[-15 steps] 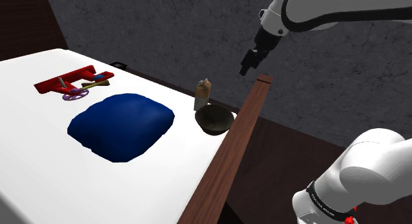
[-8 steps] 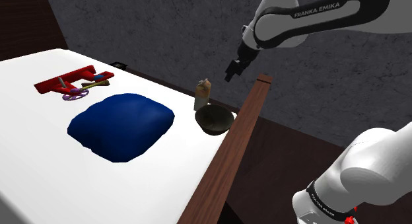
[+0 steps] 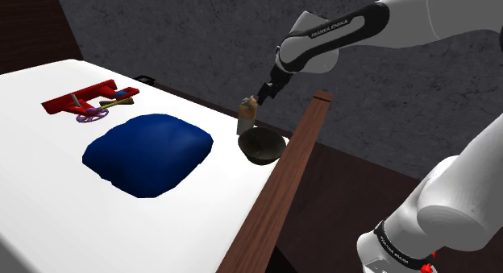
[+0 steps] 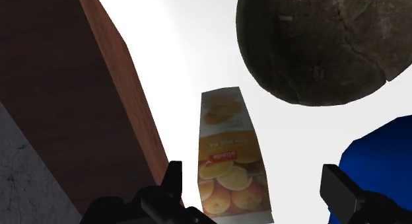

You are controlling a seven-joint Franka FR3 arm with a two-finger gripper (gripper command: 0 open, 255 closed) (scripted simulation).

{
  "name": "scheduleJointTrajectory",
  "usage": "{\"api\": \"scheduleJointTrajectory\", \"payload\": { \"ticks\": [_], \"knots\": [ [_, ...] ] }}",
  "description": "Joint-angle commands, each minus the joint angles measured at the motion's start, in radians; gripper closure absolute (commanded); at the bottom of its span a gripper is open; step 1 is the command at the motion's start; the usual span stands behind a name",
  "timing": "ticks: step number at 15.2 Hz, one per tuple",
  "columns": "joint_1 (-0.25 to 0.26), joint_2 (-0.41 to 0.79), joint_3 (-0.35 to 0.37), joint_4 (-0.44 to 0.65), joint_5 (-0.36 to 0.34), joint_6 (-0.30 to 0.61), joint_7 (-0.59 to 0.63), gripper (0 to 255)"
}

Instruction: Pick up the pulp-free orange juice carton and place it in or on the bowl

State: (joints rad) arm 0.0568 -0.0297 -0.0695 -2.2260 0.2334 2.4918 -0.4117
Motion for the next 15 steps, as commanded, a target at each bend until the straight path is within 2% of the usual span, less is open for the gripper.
{"api": "scheduleJointTrajectory", "payload": {
  "ticks": [1,3,11,15],
  "knots": [
    [0.005,0.075,0.002,0.043,0.039,0.036,-0.033,0],
    [0.003,0.154,0.006,0.097,0.079,0.062,-0.071,0],
    [0.003,0.252,0.023,0.122,0.116,0.135,-0.098,0],
    [0.003,0.252,0.024,0.122,0.116,0.136,-0.098,0]
  ]
}}
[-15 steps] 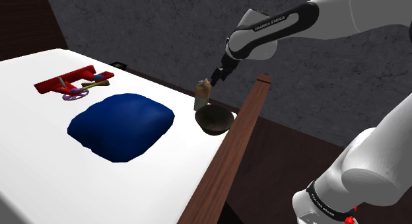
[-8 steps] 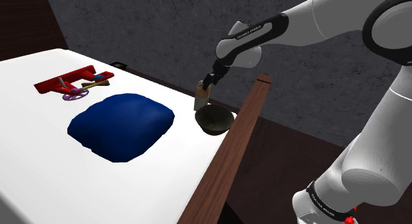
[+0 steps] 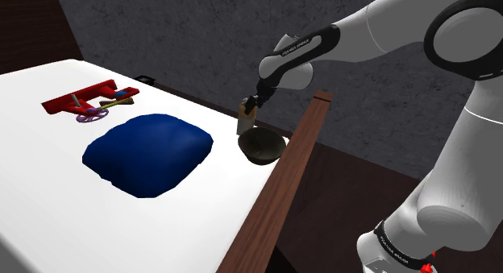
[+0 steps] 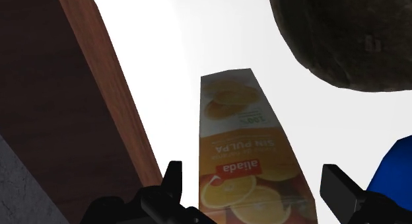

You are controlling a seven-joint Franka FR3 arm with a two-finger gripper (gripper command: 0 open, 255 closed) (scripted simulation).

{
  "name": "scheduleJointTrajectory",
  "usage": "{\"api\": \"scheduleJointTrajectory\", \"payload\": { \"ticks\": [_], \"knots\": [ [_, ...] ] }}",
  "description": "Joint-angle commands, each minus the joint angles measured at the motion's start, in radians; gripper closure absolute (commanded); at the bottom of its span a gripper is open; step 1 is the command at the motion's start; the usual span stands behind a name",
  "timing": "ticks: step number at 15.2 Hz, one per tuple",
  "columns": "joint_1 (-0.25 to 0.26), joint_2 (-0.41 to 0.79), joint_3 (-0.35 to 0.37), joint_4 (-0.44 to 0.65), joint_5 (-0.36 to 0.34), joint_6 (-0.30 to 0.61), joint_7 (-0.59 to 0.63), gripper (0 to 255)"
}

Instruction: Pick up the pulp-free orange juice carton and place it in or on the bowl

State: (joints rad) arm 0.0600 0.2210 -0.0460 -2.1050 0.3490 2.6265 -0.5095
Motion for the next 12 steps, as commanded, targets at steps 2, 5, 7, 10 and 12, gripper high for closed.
{"api": "scheduleJointTrajectory", "payload": {
  "ticks": [2,5,7,10,12],
  "knots": [
    [0.000,0.001,0.000,0.001,0.000,0.001,0.000,0],
    [0.000,0.001,0.000,0.001,0.000,0.001,0.000,255],
    [0.000,0.001,0.000,0.001,0.000,0.000,0.000,255],
    [0.000,0.002,0.000,0.001,0.000,0.001,0.000,255],
    [0.000,0.002,0.000,0.002,0.000,0.000,0.000,255]
  ]
}}
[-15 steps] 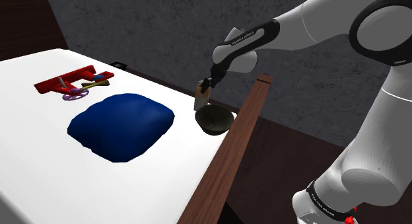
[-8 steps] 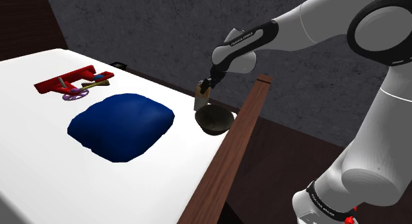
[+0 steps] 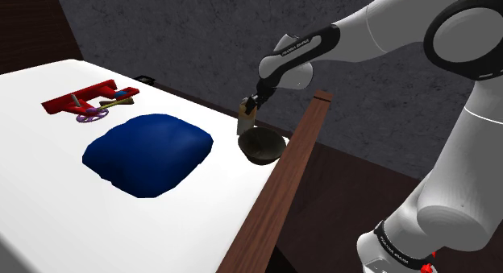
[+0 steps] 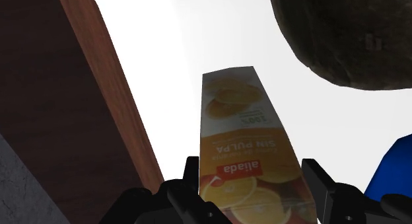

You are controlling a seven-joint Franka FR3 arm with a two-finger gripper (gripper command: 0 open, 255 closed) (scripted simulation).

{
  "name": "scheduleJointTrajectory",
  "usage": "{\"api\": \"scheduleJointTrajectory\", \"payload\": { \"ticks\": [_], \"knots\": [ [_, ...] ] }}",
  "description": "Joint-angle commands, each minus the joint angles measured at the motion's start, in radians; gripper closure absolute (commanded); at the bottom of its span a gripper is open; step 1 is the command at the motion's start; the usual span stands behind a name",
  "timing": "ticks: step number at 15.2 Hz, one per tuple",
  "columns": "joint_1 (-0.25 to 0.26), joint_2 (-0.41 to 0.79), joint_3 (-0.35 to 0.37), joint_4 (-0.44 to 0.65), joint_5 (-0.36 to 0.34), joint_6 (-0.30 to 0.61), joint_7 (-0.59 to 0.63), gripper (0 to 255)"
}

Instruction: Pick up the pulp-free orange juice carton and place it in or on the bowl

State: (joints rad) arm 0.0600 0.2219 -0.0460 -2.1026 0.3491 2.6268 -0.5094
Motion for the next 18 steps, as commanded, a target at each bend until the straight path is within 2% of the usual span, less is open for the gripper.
{"api": "scheduleJointTrajectory", "payload": {
  "ticks": [1,18],
  "knots": [
    [0.000,0.001,0.000,0.000,0.000,0.000,0.000,255],
    [0.008,-0.114,-0.023,0.076,-0.081,-0.185,0.084,255]
  ]
}}
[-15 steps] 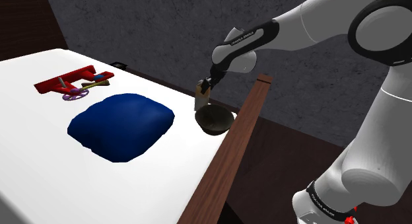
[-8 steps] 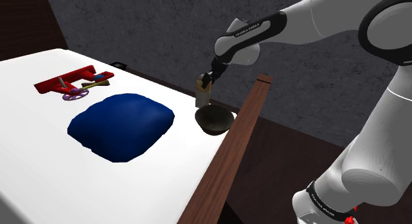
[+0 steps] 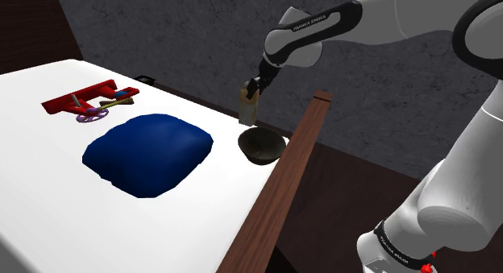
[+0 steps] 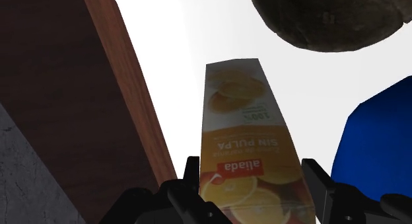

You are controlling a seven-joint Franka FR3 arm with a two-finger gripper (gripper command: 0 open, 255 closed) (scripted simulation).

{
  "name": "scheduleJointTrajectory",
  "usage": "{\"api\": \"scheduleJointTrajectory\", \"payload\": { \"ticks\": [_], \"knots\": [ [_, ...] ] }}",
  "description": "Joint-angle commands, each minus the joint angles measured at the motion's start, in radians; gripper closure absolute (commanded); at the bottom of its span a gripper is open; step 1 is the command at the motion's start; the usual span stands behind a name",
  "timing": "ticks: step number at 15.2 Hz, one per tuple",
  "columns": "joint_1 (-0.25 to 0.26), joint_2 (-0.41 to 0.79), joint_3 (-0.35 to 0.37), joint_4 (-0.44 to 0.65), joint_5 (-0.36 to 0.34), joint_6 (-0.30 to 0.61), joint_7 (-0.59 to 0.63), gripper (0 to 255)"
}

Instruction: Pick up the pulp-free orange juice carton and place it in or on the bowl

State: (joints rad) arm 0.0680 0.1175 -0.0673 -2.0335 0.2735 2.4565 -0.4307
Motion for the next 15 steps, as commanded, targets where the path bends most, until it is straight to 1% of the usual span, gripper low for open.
{"api": "scheduleJointTrajectory", "payload": {
  "ticks": [1,15],
  "knots": [
    [0.000,-0.015,-0.002,0.013,-0.009,-0.027,0.009,255],
    [-0.001,-0.072,-0.009,0.132,-0.052,-0.199,0.061,255]
  ]
}}
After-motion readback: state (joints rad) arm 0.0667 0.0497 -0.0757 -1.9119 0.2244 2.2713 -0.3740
